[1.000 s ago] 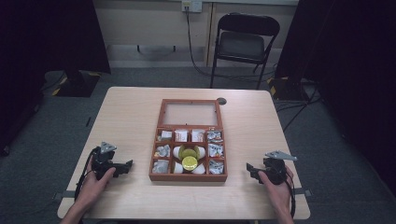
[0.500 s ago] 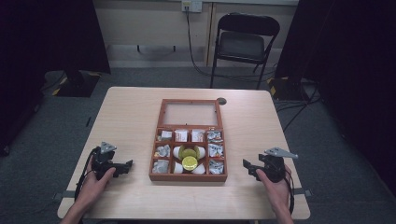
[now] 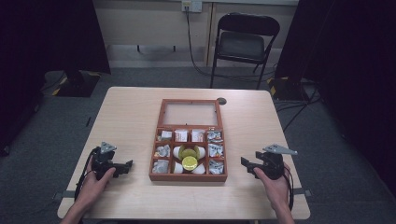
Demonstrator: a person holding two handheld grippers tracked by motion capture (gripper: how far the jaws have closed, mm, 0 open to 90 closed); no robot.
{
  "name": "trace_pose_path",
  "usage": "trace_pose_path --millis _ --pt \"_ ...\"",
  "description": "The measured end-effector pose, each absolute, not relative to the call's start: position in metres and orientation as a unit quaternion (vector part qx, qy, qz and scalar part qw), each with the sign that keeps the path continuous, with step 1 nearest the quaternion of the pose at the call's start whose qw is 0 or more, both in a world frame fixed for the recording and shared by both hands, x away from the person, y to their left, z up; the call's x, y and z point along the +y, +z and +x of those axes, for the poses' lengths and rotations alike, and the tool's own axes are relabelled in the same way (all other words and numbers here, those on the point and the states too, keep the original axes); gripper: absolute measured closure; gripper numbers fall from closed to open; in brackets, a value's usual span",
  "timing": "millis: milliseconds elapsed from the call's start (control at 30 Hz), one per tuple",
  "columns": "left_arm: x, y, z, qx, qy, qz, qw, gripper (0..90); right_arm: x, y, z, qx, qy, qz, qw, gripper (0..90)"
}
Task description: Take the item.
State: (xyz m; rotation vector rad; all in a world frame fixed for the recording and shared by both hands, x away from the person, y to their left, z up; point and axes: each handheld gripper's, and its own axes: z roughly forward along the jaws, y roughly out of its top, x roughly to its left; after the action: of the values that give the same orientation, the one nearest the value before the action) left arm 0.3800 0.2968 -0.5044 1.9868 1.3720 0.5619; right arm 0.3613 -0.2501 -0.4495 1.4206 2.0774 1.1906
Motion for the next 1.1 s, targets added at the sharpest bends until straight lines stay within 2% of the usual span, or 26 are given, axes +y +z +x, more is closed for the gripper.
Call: trace_pose_path --millis 467,733,1100 --pt "0.297 -0.504 0.38 0.524 0.214 0.758 0.326 0.0 -0.225 -0.44 0.374 0.747 0.424 0.48 0.179 33.2" --pt "0.297 -0.504 0.38 0.523 0.214 0.758 0.325 0.0 -0.201 -0.435 0.38 0.757 0.437 0.46 0.155 34.0" --pt "0.296 -0.505 0.38 0.525 0.215 0.756 0.327 0.0 -0.177 -0.425 0.381 0.771 0.447 0.428 0.148 35.3"
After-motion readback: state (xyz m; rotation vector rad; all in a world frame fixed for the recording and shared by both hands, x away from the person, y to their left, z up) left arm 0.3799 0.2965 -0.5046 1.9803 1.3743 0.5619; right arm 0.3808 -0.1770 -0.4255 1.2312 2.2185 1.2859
